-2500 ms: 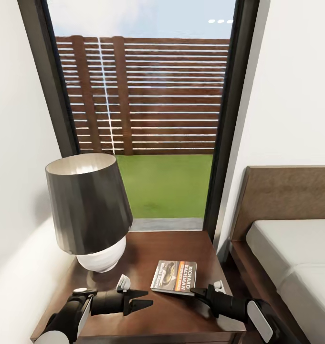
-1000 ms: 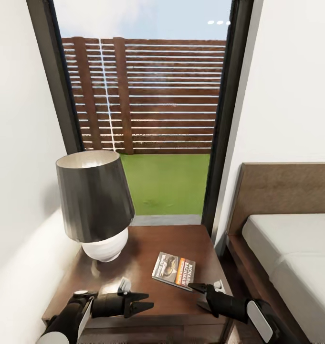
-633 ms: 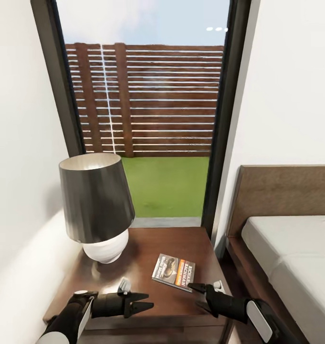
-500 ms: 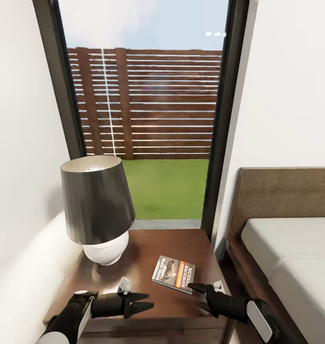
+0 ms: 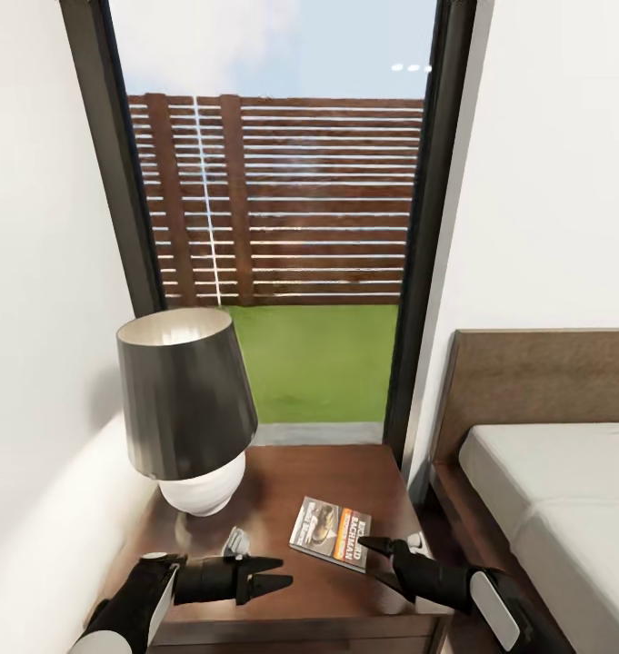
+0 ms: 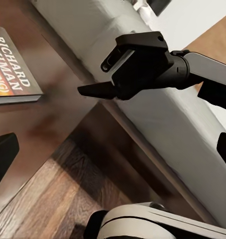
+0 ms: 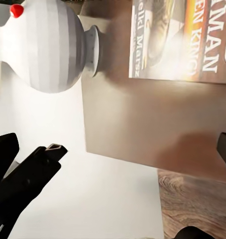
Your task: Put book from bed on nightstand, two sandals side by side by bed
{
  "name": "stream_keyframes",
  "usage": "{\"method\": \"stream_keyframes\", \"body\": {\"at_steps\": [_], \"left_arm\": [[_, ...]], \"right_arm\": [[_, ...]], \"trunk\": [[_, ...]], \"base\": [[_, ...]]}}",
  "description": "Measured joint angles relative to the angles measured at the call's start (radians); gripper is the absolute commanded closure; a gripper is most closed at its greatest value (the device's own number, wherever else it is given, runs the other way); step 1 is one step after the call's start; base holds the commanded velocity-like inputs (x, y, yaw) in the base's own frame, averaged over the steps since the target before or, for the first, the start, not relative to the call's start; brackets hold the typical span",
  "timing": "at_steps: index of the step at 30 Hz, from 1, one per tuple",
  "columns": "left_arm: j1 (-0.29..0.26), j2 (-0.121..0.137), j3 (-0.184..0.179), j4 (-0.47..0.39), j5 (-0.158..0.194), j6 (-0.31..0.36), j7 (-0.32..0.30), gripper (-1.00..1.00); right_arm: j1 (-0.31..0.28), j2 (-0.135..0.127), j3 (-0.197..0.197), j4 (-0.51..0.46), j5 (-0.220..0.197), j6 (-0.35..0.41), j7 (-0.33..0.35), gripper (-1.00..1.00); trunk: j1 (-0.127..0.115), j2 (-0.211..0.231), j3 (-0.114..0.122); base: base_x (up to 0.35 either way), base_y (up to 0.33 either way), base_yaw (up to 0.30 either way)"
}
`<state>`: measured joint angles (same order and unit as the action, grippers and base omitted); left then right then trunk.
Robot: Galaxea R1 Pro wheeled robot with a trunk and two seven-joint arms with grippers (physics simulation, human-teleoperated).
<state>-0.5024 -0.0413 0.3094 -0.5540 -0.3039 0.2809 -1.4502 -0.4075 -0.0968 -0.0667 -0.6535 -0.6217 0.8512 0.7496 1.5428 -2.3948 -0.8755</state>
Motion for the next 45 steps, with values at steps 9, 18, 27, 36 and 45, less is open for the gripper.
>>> {"method": "stream_keyframes", "body": {"at_steps": [9, 18, 27, 36, 45], "left_arm": [[0.000, 0.000, 0.000, 0.000, 0.000, 0.000, 0.000, -1.00], [0.000, 0.000, 0.000, 0.000, 0.000, 0.000, 0.000, -1.00], [0.000, 0.000, 0.000, 0.000, 0.000, 0.001, 0.000, -1.00], [0.000, 0.000, 0.000, 0.000, 0.000, 0.000, 0.000, -1.00], [0.000, 0.000, 0.000, 0.000, 0.000, 0.000, 0.000, -1.00]], "right_arm": [[0.000, 0.000, 0.000, 0.000, -0.001, 0.000, 0.001, -1.00], [0.000, 0.000, 0.002, 0.000, -0.001, -0.001, 0.001, -1.00], [0.000, 0.000, 0.000, 0.002, -0.002, -0.002, 0.001, -1.00], [0.000, 0.000, 0.000, 0.003, -0.002, -0.002, 0.001, -1.00], [0.000, 0.000, 0.000, 0.002, -0.002, -0.002, 0.001, -1.00]], "trunk": [[-0.035, 0.063, 0.028], [-0.069, 0.126, 0.056], [-0.104, 0.189, 0.085], [-0.138, 0.252, 0.113], [-0.173, 0.315, 0.141]], "base": [[0.000, 0.000, 0.000], [0.000, 0.000, 0.000], [0.000, 0.000, 0.000], [0.000, 0.000, 0.000], [0.000, 0.000, 0.000]]}}
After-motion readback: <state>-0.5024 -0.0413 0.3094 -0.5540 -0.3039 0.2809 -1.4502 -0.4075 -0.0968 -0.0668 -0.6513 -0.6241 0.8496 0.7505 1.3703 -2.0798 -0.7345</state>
